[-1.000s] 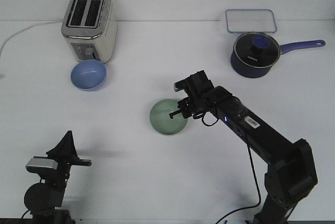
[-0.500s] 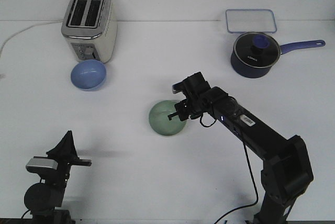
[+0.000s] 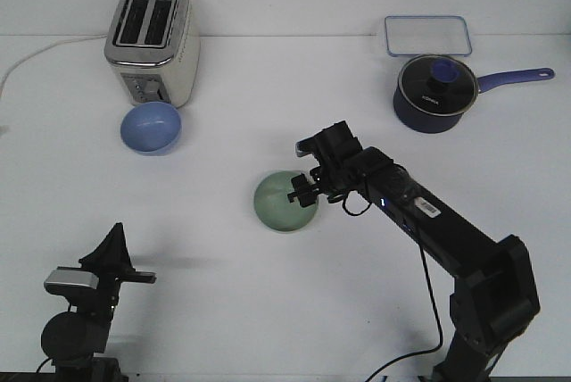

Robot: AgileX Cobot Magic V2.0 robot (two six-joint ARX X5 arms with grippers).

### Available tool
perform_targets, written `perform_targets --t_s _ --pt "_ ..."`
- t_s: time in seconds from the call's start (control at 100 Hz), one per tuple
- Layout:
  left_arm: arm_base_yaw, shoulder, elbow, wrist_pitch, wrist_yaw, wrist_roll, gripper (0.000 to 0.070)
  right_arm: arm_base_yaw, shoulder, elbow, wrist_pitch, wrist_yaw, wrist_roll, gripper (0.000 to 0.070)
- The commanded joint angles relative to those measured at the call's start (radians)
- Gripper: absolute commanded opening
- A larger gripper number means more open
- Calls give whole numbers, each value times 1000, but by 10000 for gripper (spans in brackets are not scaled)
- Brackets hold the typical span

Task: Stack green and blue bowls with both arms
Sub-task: 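Release the green bowl and retract the right gripper toward the robot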

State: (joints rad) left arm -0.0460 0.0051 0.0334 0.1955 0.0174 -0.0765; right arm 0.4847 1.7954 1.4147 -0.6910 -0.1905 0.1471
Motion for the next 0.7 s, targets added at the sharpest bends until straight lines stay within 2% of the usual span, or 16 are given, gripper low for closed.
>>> perform_targets --t_s 0.0,0.22,0.44,0.69 --pt "1 -2 -19 14 -2 5 14 -12 -38 16 1 -3 -2 398" --pt "1 -2 -19 14 -2 5 14 -107 -167 16 -50 1 -62 398" --pt "1 -2 -19 15 -2 5 14 -266 -288 2 -136 8 -142 398" --pt "1 -2 -19 15 -2 5 14 -455 -491 -189 -52 8 -177 398"
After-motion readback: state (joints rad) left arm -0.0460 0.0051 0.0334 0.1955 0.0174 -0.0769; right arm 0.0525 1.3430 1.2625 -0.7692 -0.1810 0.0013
